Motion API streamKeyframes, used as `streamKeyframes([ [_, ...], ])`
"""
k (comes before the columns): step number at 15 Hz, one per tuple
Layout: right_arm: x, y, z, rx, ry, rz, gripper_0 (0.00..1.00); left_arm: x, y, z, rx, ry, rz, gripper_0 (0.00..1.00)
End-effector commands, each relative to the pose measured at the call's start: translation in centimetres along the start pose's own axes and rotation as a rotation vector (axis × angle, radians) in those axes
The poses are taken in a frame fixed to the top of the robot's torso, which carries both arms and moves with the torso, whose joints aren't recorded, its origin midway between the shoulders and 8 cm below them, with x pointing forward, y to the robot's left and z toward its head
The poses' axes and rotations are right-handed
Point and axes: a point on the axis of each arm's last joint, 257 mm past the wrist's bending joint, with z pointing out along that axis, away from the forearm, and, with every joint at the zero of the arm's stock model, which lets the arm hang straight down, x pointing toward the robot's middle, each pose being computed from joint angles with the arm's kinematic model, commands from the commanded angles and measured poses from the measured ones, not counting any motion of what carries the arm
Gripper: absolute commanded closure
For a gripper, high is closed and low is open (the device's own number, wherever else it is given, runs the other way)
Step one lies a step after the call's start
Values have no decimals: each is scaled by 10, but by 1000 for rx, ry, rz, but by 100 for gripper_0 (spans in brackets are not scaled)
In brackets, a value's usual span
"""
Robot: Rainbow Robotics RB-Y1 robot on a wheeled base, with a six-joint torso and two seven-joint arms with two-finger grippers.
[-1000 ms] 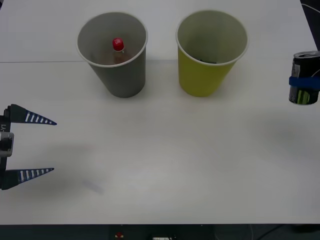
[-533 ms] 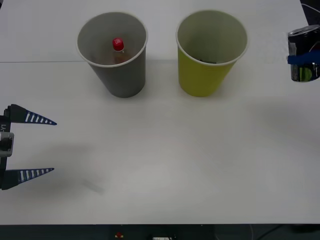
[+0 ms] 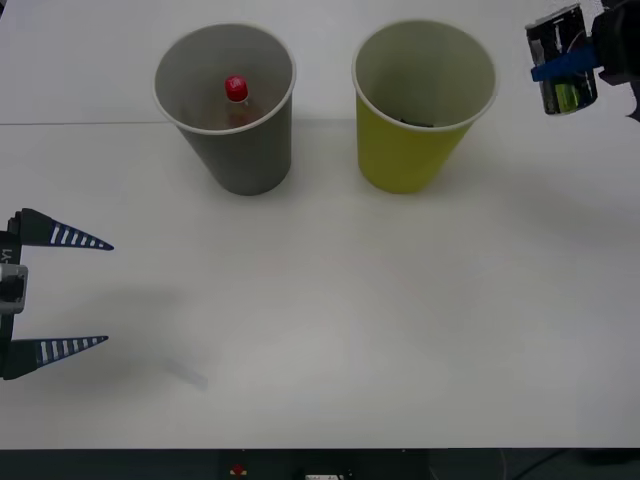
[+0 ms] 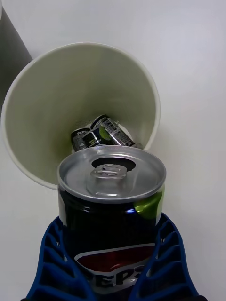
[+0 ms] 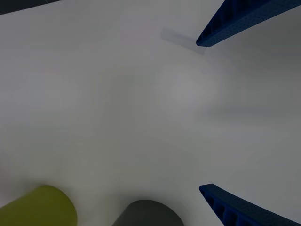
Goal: Put the can into the green bin and the plastic bottle into the gray bin
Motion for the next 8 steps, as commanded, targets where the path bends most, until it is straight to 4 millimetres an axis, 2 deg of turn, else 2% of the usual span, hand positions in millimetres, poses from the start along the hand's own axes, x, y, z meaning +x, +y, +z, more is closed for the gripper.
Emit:
streamKeyframes([
  [1, -20, 8, 24, -18, 23, -8, 100, 0, 0, 0, 0, 0, 0, 0],
  [8, -67, 39, 86, -37, 28, -42, 100, 0, 0, 0, 0, 0, 0, 0],
])
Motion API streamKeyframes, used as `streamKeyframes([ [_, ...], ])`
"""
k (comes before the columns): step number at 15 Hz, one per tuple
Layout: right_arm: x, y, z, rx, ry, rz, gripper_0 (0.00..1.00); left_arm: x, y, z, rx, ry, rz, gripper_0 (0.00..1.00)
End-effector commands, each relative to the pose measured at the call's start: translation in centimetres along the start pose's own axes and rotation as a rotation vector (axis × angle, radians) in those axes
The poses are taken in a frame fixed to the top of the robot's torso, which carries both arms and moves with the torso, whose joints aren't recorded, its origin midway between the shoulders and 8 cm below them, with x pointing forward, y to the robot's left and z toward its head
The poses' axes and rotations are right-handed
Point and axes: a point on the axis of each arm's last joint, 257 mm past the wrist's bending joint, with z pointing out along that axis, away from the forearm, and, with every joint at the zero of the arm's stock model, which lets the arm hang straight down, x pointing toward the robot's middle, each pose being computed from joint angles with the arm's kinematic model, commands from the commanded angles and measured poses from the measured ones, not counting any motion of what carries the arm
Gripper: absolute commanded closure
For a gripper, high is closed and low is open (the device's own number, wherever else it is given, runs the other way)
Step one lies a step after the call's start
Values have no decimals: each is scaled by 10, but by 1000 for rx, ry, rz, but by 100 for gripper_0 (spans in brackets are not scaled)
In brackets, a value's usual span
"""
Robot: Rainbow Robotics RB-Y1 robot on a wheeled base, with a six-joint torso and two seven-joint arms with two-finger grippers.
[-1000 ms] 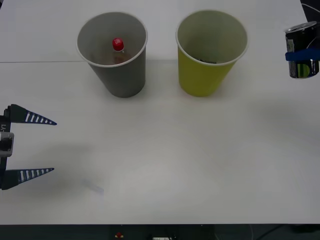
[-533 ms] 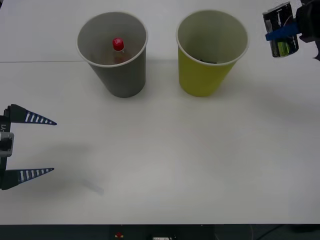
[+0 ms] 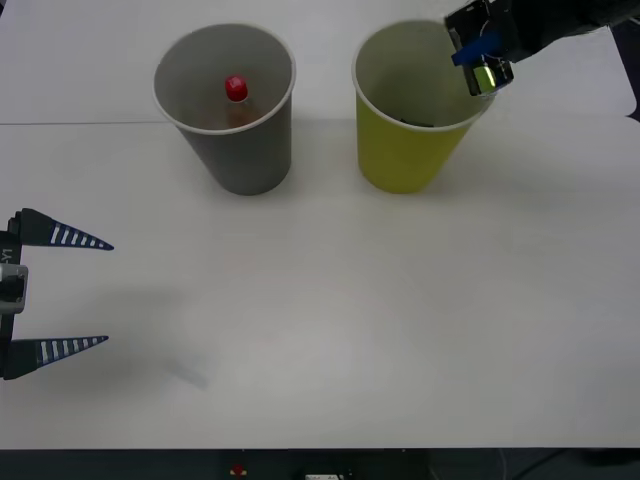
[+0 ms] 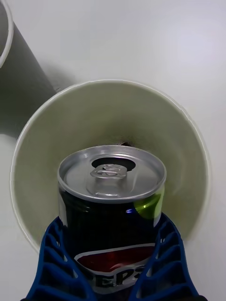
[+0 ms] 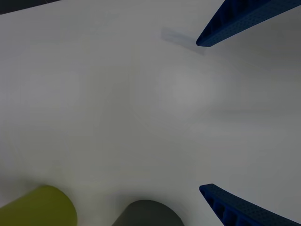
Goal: Put the can into the green bin and the plastic bottle into the gray bin
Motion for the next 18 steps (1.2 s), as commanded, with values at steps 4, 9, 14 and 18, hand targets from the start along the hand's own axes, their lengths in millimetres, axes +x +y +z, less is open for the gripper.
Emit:
streamKeyframes([
  [4, -23, 10, 29, 11, 12, -19, 100, 0, 0, 0, 0, 0, 0, 0],
  [9, -22, 10, 29, 14, 14, -29, 25, 0, 0, 0, 0, 0, 0, 0],
  [14, -17, -5, 17, 26, 15, -53, 0, 0, 0, 0, 0, 0, 0, 0],
  [18, -4, -14, -14, 10, -4, -84, 0, 0, 0, 0, 0, 0, 0, 0],
])
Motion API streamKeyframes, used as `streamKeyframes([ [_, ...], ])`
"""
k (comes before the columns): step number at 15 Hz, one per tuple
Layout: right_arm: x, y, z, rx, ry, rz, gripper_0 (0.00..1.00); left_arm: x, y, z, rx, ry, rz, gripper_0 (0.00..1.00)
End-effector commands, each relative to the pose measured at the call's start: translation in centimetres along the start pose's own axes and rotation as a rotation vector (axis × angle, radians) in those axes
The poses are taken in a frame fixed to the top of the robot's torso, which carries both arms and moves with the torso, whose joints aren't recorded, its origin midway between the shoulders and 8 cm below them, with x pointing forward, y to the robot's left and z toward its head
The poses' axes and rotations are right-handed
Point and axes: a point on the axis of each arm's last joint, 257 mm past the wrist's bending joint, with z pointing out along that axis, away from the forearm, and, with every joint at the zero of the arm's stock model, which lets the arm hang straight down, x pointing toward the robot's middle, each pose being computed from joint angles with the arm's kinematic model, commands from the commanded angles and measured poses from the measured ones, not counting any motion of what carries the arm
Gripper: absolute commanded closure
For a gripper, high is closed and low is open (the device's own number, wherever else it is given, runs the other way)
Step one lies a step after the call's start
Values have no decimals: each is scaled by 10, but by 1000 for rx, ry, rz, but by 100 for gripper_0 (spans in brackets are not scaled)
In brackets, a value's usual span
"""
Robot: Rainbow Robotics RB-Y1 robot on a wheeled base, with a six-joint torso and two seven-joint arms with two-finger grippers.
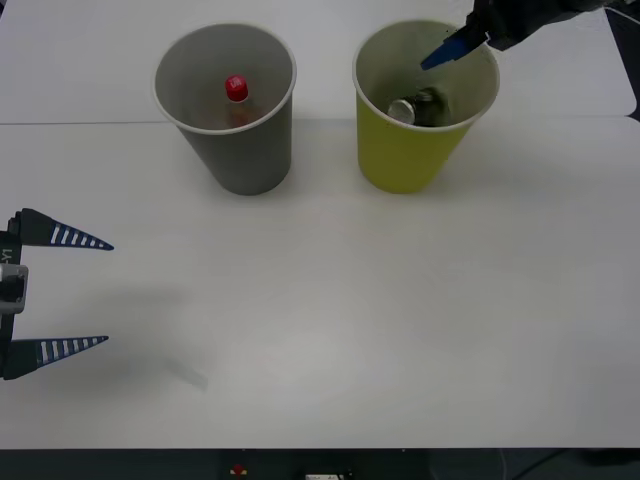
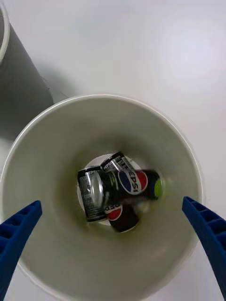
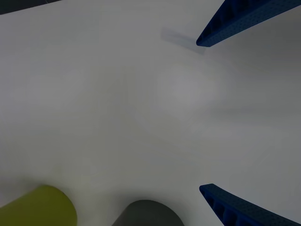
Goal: Put the can into the green bin and the plastic bottle into the gray bin
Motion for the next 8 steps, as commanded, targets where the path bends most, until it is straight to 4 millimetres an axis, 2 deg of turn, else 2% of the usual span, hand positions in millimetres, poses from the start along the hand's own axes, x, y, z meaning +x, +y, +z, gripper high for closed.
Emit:
streamKeyframes([
  [1, 11, -4, -23, -15, -20, -32, 0, 0, 0, 0, 0, 0, 0, 0],
  [4, 27, -2, -46, -64, -72, -61, 0, 0, 0, 0, 0, 0, 0, 0],
  [8, 61, 4, -72, -136, -139, -125, 0, 0, 0, 0, 0, 0, 0, 0],
])
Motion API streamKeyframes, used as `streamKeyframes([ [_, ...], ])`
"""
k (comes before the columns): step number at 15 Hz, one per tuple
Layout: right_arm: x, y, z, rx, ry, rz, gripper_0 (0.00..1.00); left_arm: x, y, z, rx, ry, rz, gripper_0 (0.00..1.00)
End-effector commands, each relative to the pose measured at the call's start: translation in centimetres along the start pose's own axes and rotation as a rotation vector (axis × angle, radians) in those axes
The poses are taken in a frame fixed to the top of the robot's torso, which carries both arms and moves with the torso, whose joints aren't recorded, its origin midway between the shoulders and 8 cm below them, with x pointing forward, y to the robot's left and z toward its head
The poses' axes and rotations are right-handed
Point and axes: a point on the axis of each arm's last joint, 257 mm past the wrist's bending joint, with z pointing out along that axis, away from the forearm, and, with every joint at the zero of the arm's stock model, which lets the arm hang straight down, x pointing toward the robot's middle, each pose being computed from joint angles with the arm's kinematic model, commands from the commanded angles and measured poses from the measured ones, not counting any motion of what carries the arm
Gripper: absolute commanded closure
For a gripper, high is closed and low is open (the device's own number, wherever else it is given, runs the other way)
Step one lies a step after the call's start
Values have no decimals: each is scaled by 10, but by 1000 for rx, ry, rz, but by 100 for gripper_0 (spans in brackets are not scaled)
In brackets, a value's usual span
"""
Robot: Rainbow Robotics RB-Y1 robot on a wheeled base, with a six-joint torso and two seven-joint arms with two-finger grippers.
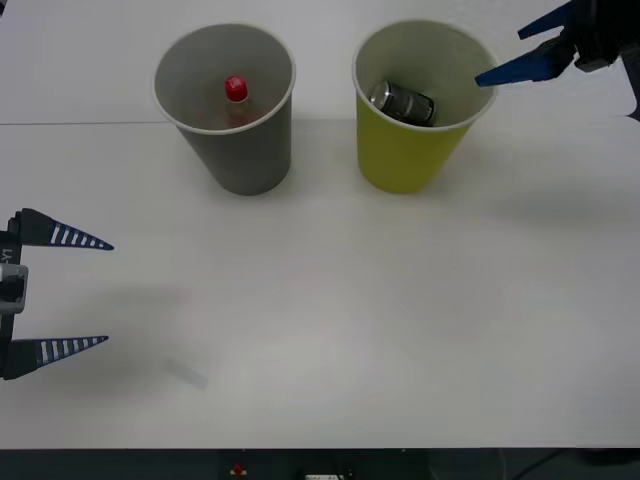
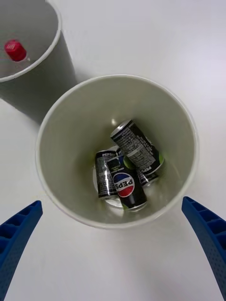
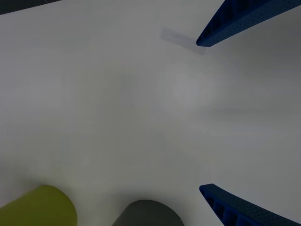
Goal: Put the can into the green bin and the plastic bottle into the gray bin
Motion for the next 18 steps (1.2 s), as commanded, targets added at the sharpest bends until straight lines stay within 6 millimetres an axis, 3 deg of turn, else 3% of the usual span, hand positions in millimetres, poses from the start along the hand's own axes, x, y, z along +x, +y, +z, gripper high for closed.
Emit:
streamKeyframes([
  [1, 22, 8, -23, -5, -33, -83, 0, 0, 0, 0, 0, 0, 0, 0],
  [10, 108, 41, -65, -81, -100, -338, 0, 0, 0, 0, 0, 0, 0, 0],
  [18, 161, 77, -74, -160, -185, -442, 0, 0, 0, 0, 0, 0, 0, 0],
])
